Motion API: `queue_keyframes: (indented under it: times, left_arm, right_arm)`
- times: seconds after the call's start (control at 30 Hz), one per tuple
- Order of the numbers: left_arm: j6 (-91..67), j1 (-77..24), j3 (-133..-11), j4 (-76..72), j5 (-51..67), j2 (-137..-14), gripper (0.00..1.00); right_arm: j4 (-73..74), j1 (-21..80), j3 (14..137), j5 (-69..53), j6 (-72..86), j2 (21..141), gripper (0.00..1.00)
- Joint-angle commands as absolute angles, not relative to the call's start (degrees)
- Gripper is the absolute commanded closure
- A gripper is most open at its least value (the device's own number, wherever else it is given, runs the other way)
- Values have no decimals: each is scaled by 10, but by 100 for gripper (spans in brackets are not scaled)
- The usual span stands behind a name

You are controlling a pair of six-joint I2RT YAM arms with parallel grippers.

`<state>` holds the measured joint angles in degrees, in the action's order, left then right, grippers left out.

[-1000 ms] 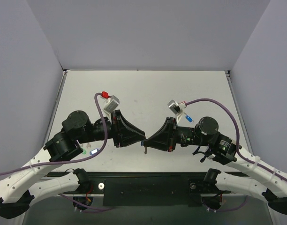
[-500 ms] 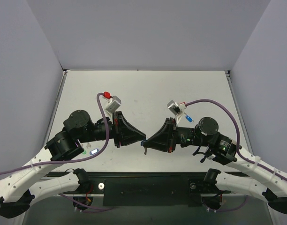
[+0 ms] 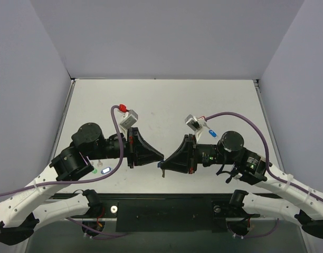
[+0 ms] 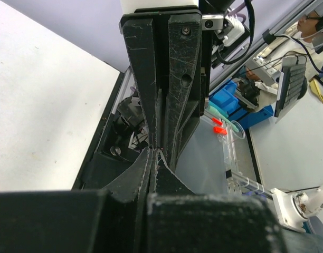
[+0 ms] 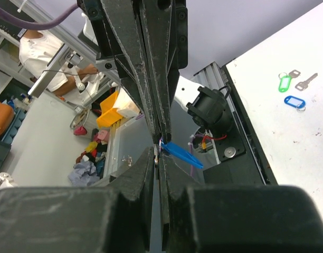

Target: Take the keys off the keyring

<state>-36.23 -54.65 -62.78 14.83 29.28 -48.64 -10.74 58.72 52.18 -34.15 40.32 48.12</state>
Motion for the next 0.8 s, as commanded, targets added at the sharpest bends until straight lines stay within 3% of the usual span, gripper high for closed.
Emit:
queue_keyframes:
  times: [0.0,0.77]
  left_arm:
    - [-335,-550,-665,182,350,-494,100]
    - [-202,-550,-737,354,425,-578,100]
  right_arm:
    - [-92,594,582,-347,374,499,100]
    - [64,589,671,-440,328,577,100]
